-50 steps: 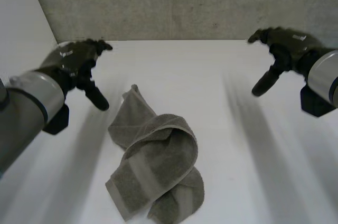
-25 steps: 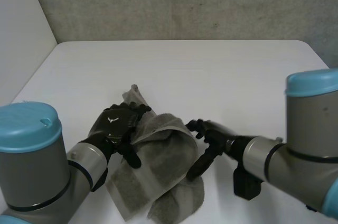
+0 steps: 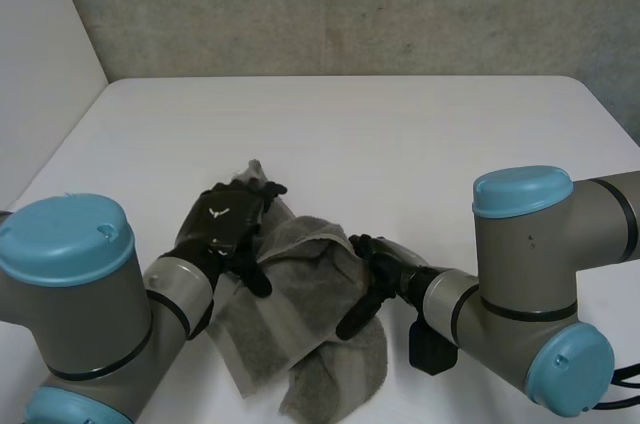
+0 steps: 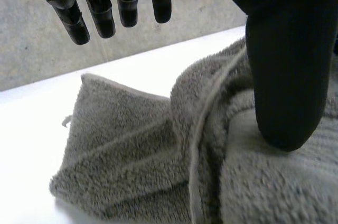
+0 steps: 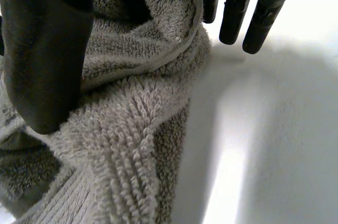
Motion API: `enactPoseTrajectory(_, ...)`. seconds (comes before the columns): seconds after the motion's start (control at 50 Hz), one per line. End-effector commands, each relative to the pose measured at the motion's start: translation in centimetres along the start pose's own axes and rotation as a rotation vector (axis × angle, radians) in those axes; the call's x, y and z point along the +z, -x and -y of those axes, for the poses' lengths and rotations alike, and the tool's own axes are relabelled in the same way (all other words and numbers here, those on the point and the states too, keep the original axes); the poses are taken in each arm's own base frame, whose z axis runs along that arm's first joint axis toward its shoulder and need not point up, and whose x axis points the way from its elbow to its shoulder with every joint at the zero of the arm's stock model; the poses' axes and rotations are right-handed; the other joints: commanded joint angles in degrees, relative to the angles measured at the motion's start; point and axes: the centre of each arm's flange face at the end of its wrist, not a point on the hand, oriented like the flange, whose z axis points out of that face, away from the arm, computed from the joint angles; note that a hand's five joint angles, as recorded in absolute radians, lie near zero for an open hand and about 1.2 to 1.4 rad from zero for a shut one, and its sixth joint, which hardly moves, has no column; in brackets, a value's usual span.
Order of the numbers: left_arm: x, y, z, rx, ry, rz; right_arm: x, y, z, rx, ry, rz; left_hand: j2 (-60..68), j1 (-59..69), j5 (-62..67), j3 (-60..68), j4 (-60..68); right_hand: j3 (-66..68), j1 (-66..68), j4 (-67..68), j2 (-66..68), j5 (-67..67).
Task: Fold the laundry
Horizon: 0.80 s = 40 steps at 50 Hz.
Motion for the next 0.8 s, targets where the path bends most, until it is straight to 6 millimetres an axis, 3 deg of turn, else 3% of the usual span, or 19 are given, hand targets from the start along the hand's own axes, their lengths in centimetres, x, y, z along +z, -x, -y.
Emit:
enactPoseTrajectory(0.02,-0.2,-0.2,1.6,0.001,-0.053,-0.009,0.0,0.5,1.1,0.031,-0.044,0.023,2.0,2.1,1.7,2.0,2.0,1.1,1.4,0.4,0.8,1.4)
enactPoseTrajectory(0.32,0.7,-0.3,2.9,0.002,-0.091,-0.012,-0.9,1.4,3.0,0.026,-0.104,0.054,2.5,2.6,2.2,2.5,2.5,-3.8,-3.5,-4.6,-4.1,-3.6)
enactPoseTrajectory(0.54,2.1,-0.4,0.1,0.006,-0.008,-0.014,0.3,0.6,2.0,0.032,-0.067,0.033,6.2,6.3,5.9,6.2,6.2,-1.9,-1.6,-2.6,-2.2,-1.6)
enactPoseTrajectory(0.6,2.4,-0.4,-0.5,0.011,0.007,-0.015,0.6,0.4,1.9,0.03,-0.062,0.03,6.8,6.9,6.6,6.8,6.9,1.1,1.4,0.4,0.8,1.4)
enactPoseTrajectory(0.68,2.7,-0.3,-0.6,0.011,0.005,-0.013,1.0,0.3,1.9,0.027,-0.067,0.031,14.2,14.3,14.0,14.2,14.3,15.9,16.2,15.2,15.6,16.2)
enactPoseTrajectory(0.8,3.2,-0.4,-0.6,0.011,0.004,-0.013,1.9,0.0,1.9,0.018,-0.09,0.037,17.1,17.2,16.9,17.1,17.2,20.1,20.4,19.4,19.8,20.4)
